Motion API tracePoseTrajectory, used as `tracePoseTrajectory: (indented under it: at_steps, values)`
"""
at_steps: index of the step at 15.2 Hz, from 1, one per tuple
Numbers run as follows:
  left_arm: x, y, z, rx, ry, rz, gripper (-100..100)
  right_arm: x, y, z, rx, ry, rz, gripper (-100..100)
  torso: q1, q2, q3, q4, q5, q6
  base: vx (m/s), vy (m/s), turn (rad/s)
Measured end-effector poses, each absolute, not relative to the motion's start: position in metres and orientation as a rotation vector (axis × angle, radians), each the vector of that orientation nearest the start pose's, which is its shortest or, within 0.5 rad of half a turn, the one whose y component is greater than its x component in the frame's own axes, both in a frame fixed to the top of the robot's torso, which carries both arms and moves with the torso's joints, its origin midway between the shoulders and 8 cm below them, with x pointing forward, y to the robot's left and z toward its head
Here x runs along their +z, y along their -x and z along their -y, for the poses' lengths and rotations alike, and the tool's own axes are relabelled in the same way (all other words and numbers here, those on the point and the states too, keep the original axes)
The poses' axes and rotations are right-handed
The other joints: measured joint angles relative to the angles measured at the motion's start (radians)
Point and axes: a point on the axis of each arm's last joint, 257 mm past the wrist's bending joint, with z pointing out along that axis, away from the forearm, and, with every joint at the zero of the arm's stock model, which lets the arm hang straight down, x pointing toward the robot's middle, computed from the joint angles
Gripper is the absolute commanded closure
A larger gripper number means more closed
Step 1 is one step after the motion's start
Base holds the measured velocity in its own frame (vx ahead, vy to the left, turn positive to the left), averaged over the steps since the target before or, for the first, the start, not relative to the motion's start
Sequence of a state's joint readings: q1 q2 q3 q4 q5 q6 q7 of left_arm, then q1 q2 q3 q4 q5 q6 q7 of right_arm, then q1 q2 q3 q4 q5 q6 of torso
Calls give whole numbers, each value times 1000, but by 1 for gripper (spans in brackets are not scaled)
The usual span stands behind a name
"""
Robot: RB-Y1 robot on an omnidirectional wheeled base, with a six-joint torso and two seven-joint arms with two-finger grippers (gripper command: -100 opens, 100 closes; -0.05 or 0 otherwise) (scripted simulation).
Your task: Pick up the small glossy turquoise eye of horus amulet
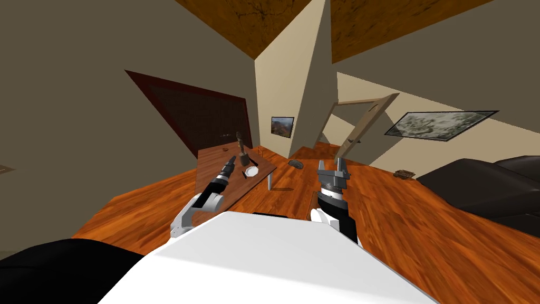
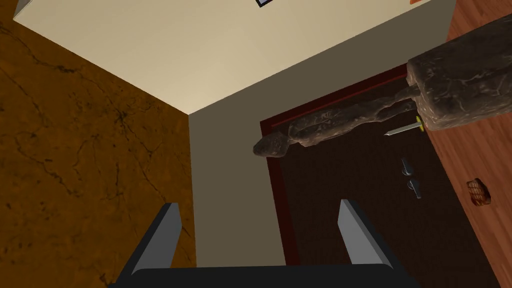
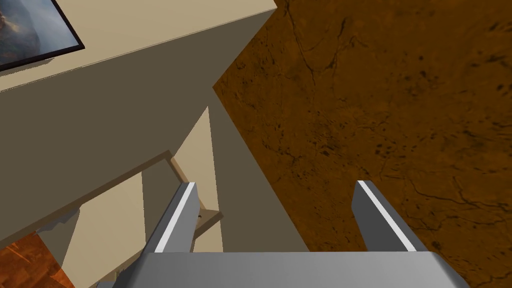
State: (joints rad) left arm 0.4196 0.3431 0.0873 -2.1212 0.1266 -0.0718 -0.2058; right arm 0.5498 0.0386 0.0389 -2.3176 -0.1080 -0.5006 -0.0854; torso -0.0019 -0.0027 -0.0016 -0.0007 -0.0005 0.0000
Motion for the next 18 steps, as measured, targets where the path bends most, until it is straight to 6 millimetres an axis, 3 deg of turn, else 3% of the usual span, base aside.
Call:
tracePoseTrajectory:
  at_steps: [10,18]
  values:
    - [-179,-435,-375,-718,855,-1419,-100,25,-332,288,1464,-792,-484,0,0,-1,-1,0,0,0,50,-29,-55]
    - [-232,-431,-407,-566,935,-1571,-100,25,-332,288,1464,-792,-484,0,0,-1,0,0,0,0,46,-26,-55]
